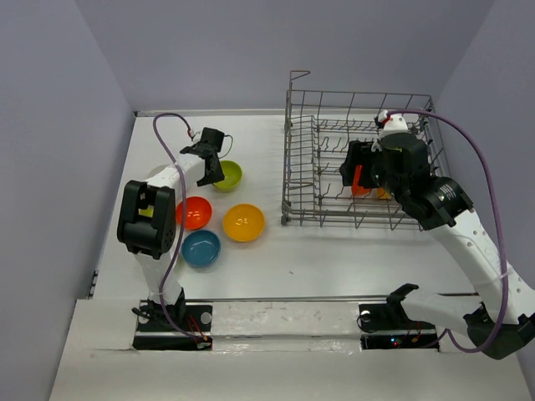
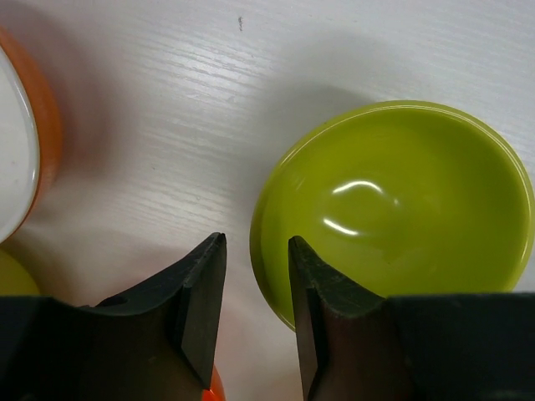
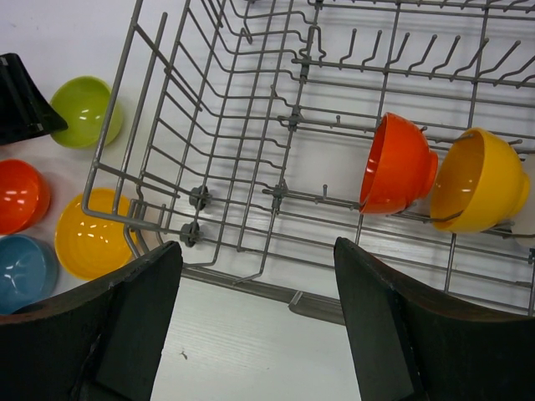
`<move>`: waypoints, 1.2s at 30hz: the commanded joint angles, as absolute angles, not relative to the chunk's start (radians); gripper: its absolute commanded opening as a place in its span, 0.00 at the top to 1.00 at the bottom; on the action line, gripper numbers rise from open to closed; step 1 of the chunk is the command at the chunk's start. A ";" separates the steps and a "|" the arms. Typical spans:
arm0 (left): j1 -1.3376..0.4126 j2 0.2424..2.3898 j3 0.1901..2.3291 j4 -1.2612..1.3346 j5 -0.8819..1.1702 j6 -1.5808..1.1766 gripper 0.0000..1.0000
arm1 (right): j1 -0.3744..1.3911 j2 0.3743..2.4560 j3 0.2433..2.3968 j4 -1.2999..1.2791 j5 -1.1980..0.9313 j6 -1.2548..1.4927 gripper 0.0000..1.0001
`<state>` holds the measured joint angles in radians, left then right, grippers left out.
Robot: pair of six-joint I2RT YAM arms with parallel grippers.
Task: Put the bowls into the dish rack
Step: Pick up the bowl from the dish rack.
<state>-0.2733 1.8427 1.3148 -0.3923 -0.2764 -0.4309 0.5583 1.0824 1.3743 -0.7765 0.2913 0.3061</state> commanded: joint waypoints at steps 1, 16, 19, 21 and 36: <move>-0.267 1.850 1.339 -0.374 -0.285 -0.440 0.56 | 0.568 1.078 1.379 -0.739 0.302 0.291 0.21; -0.265 1.798 1.325 -0.365 -0.281 -0.437 1.00 | 0.568 1.100 1.397 -0.745 0.290 0.301 0.22; -0.265 1.727 1.336 -0.371 -0.284 -0.430 1.00 | 0.568 1.124 1.445 -0.758 0.265 0.313 0.22; -0.265 1.685 1.354 -0.388 -0.296 -0.422 1.00 | 0.568 1.156 1.482 -0.767 0.239 0.321 0.22; -0.290 1.390 1.480 -0.528 -0.281 -0.359 1.00 | 0.759 1.552 1.946 -0.848 0.230 0.388 0.25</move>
